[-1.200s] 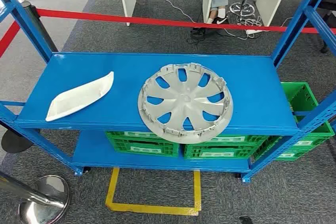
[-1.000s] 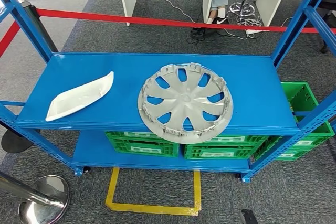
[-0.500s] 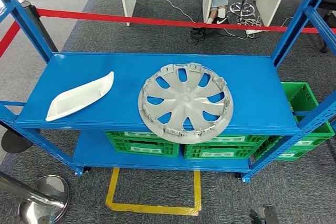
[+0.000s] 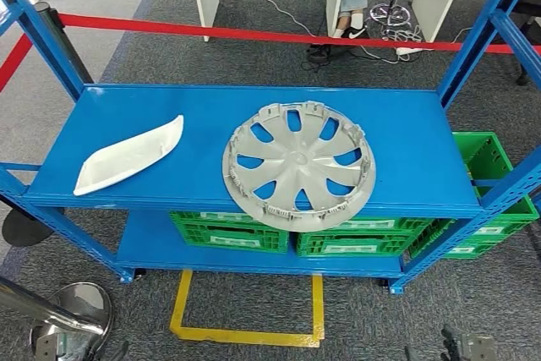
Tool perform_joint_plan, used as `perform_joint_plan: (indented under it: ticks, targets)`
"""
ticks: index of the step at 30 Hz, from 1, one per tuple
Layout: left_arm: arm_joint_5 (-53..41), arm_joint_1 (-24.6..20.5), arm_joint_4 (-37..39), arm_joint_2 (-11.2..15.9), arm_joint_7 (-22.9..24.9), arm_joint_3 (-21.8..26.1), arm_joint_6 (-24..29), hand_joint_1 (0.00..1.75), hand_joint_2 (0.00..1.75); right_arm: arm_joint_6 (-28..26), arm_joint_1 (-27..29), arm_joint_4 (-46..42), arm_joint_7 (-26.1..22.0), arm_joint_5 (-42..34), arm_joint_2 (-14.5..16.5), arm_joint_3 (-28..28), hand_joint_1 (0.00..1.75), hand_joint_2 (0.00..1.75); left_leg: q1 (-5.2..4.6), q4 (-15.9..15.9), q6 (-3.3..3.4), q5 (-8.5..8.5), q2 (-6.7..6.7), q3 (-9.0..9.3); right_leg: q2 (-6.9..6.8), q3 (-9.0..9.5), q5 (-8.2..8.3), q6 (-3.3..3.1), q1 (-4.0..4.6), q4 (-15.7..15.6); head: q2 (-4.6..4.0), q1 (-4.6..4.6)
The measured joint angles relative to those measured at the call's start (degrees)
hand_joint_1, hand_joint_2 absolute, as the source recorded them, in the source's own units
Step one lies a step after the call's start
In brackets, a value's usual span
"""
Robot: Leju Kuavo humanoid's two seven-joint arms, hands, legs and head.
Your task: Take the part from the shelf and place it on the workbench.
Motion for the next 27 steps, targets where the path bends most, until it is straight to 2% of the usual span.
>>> perform_joint_plan:
  ticks: [4, 8, 10, 12, 14, 16, 21, 23, 27]
  targets:
    - [-0.6, 0.2, -2.3, 0.0, 0.4, 0.8, -1.4, 0.0, 1.75, -2.6, 1.9, -8.4, -3.2, -3.8, 1.0, 1.2, 0.0, 1.75, -0.01, 0.0, 0.0, 0.0, 0.0, 0.0, 0.01, 0.08, 0.01, 0.01, 0.0, 0.0, 0.0, 0.02]
    - [-1.4, 0.4, -2.7, -0.1, 1.4, 1.2, -2.5, 0.0, 1.75, -5.4, 3.8, -17.9, -7.4, -4.4, 1.3, 4.5, 0.0, 1.75, -0.02, 0.0, 0.01, 0.01, 0.0, 0.0, 0.01, 0.08, 0.01, 0.02, -0.01, 0.0, 0.0, 0.02]
    - [-1.7, 0.6, -2.6, -0.1, 2.1, 1.2, -3.1, 0.0, 1.75, -8.5, 4.9, -22.3, -10.7, -3.6, 0.9, 7.1, 0.0, 1.75, -0.03, 0.0, 0.01, 0.01, 0.0, -0.01, 0.01, 0.23, 0.02, 0.03, -0.02, 0.0, 0.0, 0.02]
    - [-1.8, 0.7, -1.9, 0.0, 3.1, 1.2, -3.7, 0.0, 1.75, -14.7, 6.1, -26.4, -14.4, -1.8, -0.9, 11.2, 0.0, 1.75, -0.05, 0.0, 0.03, 0.02, 0.01, -0.03, 0.03, 0.49, 0.06, 0.07, -0.03, 0.0, 0.0, 0.0]
    - [-1.6, 0.7, -0.5, 0.1, 3.8, 1.0, -4.4, 0.0, 1.75, -23.6, 7.2, -29.9, -16.5, -0.4, -5.1, 17.3, 0.0, 1.75, -0.07, 0.0, 0.06, 0.04, 0.02, -0.03, 0.07, 0.6, 0.09, 0.12, -0.05, 0.0, 0.0, -0.01]
    - [-1.0, 0.7, 0.9, 0.4, 3.9, 0.4, -5.0, 0.0, 1.75, -32.5, 7.9, -32.6, -16.7, 0.3, -11.2, 24.4, 0.0, 1.75, -0.08, 0.0, 0.09, 0.06, 0.03, -0.02, 0.07, 0.6, 0.1, 0.13, -0.07, 0.0, 0.0, 0.02]
    - [3.0, 0.3, 2.3, 1.6, 2.9, -1.6, -6.7, 0.0, 1.75, -49.2, 7.4, -35.5, -12.5, 7.7, -26.6, 41.7, 0.0, 1.75, -0.17, 0.0, 0.21, 0.07, 0.03, 0.0, 0.01, 0.1, 0.12, 0.21, -0.18, 0.0, 0.0, 0.01]
    - [4.4, -0.3, 2.3, 2.2, 3.1, -2.7, -6.9, 0.0, 1.75, -52.1, 6.7, -35.8, -9.5, 11.8, -31.7, 47.3, 0.0, 1.75, -0.19, 0.0, 0.27, 0.05, 0.03, 0.01, -0.02, -0.03, 0.11, 0.24, -0.21, 0.0, 0.0, 0.02]
    - [6.7, -2.0, 2.3, 3.3, 3.9, -5.4, -7.2, 0.0, 1.75, -52.9, 4.9, -35.8, -0.6, 20.3, -41.1, 56.9, 0.0, 1.75, -0.22, 0.0, 0.36, 0.12, 0.02, -0.02, -0.02, 0.11, 0.17, 0.32, -0.22, 0.0, 0.0, 0.01]
